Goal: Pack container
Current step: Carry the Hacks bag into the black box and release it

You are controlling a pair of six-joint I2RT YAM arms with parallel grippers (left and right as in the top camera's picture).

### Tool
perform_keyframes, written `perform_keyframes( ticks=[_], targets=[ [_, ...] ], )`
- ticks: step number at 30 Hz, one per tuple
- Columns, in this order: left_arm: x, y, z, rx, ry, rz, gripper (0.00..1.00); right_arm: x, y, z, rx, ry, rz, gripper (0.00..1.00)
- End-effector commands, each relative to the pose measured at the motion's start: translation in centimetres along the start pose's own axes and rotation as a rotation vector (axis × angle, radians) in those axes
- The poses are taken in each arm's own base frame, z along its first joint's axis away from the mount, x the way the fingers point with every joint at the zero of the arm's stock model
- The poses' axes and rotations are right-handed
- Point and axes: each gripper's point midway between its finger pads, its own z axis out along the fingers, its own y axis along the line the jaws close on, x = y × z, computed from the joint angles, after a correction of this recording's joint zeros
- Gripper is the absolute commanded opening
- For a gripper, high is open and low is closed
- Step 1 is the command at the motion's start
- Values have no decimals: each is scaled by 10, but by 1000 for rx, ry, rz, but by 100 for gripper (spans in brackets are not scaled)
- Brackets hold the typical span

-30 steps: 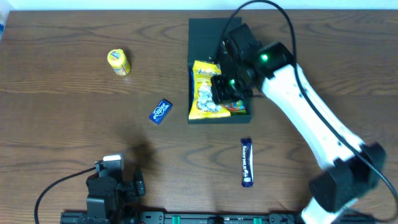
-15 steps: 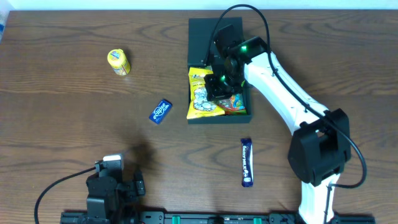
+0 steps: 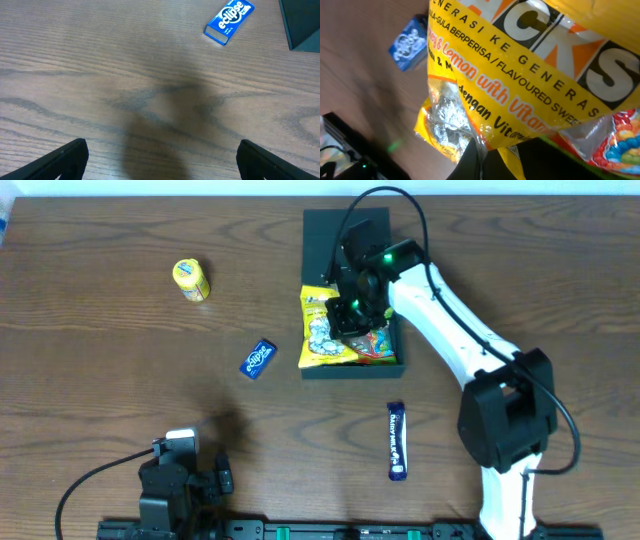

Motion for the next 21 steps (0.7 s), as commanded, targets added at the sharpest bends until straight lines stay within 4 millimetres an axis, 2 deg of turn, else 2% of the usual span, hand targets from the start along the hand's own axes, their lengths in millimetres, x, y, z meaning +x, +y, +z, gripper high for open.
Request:
perform_keyframes(
  ticks=[1,15,21],
  targets=[
    [19,3,6,-18,65,-15,96,-7,0,0,-9,-13,-24,1],
    [19,3,6,-18,65,-15,96,-3,-9,1,43,-1,26,1],
    [19,3,6,-18,65,-15,96,-3,-6,3,42,1,23,1]
  ],
)
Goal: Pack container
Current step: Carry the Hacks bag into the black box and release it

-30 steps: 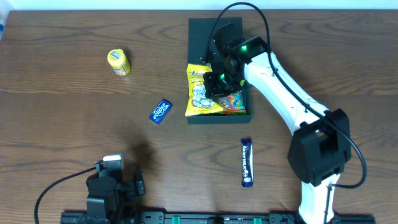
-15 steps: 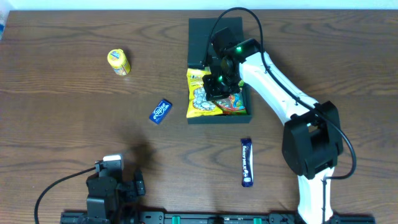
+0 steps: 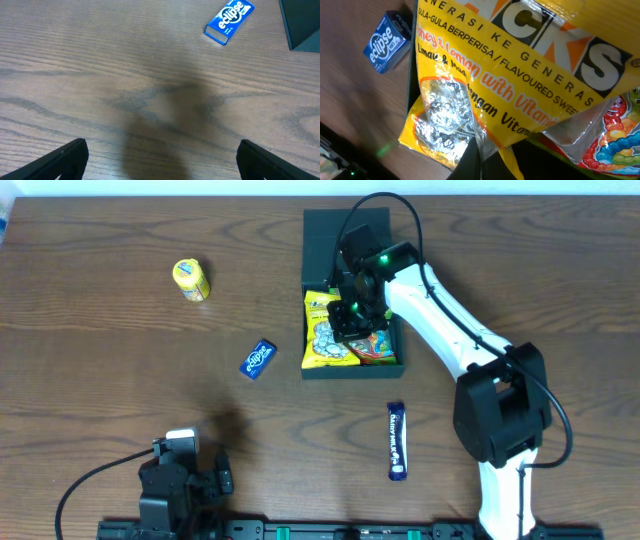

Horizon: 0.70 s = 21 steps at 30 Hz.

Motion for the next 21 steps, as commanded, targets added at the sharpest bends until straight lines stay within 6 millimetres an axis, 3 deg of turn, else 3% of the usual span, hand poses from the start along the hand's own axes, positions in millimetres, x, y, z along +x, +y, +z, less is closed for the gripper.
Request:
perform_keyframes(
  ticks=[1,7,9,12,14,15,19,21],
  targets=[
    [19,3,6,-18,65,-15,95,-5,6,-5,-3,-19,-5,1],
    [19,3,6,-18,65,-15,96,-5,15,-1,-8,-27,-29,3],
    [19,3,6,-18,65,-15,96,-5,16,-1,-8,-26,-31,17],
    [19,3,6,-18,65,-15,95,-5,15,-1,-5,-27,-30,50],
    [19,3,6,-18,65,-15,96,-6,14,-1,6,-30,-31,65],
    [19,3,6,-18,65,-15,96,-6,13,-1,11,-31,-31,70],
    [19,3,6,-18,65,-15,95,-7,13,-5,14,-42,-32,66],
    [19,3,6,-18,65,-15,95,-8,11,-16,37,-67,-36,79]
  ],
)
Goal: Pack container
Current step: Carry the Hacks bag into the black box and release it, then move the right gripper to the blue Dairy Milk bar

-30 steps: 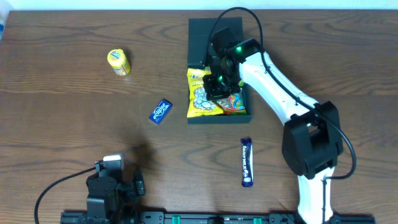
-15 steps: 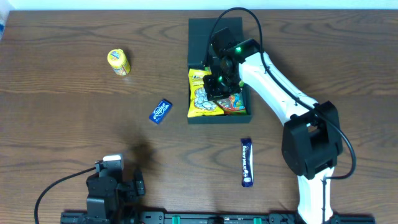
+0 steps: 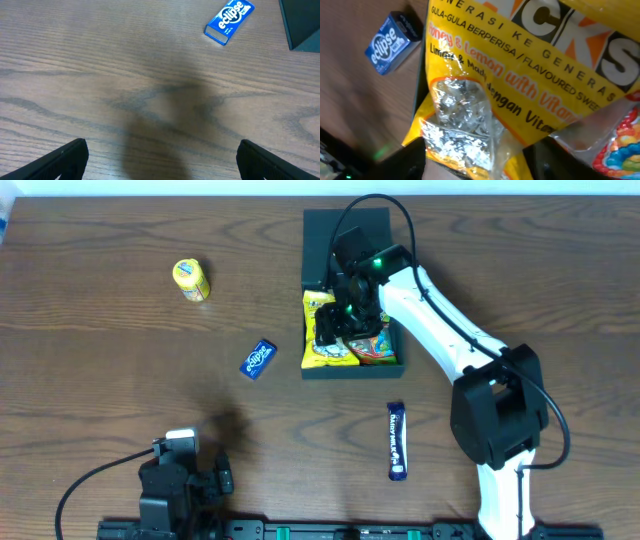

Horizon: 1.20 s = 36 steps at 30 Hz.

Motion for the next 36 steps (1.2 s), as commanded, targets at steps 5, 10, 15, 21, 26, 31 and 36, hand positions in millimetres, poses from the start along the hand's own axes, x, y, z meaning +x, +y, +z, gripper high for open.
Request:
perform_keyframes(
  ticks=[5,10,15,21,26,31,36],
  targets=[
    [19,3,6,-18,65,-15,96,-6,4,-77,114,-180,-34,98],
    [19,3,6,-18,65,-15,96,21,12,-134,181,-258,5,99],
    [19,3,6,-18,65,-15,95,76,11,-159,271,-238,164,99],
    [19,3,6,-18,65,-15,95,134,11,-139,301,-207,110,99],
    [19,3,6,-18,65,-15,95,173,-19,-106,331,-152,211,99],
    [19,3,6,-18,65,-15,95,201,-35,-71,313,-83,249,99],
    [19,3,6,-18,65,-15,96,219,-56,-46,341,-47,367,99]
  ],
)
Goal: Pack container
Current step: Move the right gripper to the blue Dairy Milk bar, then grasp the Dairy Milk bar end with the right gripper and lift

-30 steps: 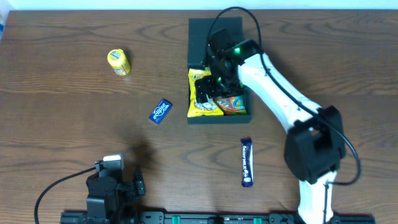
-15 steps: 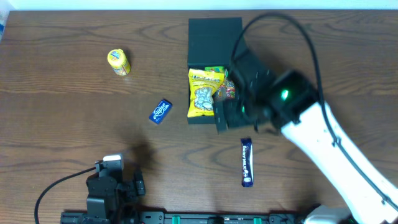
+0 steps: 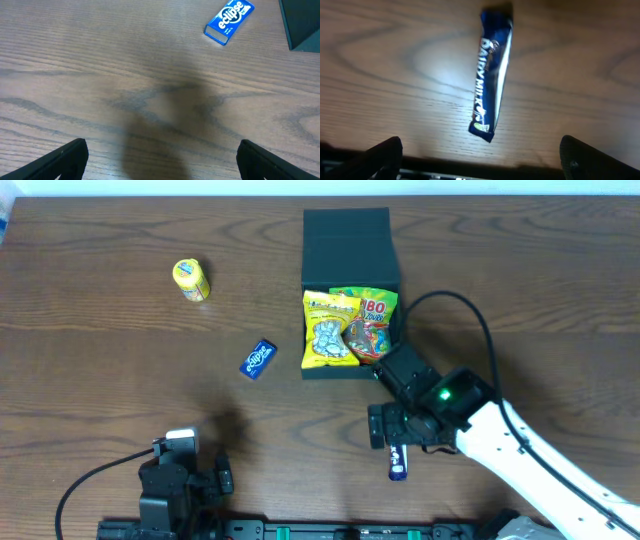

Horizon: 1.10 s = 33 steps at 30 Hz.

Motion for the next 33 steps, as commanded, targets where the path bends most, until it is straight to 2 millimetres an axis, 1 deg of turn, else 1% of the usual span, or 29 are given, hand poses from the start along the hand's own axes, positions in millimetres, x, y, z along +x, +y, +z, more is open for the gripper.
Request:
perform_keyframes(
  ticks=[1,3,8,17,21,26,30,33],
  targets=[
    [19,3,6,-18,65,-15,95,9,-9,15,5,28,126,99],
    [19,3,6,-18,65,-15,96,11,-9,25,-17,41,165,99],
    [19,3,6,-18,65,-15,96,13,4,45,-106,48,165,99],
    [19,3,6,-18,65,-15,96,21,-7,74,-32,131,152,99],
    [19,3,6,-18,65,-15,95,22,-10,88,-1,169,154,99],
    [19,3,6,-18,65,-15,96,19,-8,96,0,173,142,99],
    [19,3,6,-18,65,-15,96,16,-2,97,-39,164,68,99],
    [19,3,6,-18,65,-15,96,15,-1,97,-43,161,38,99]
  ],
)
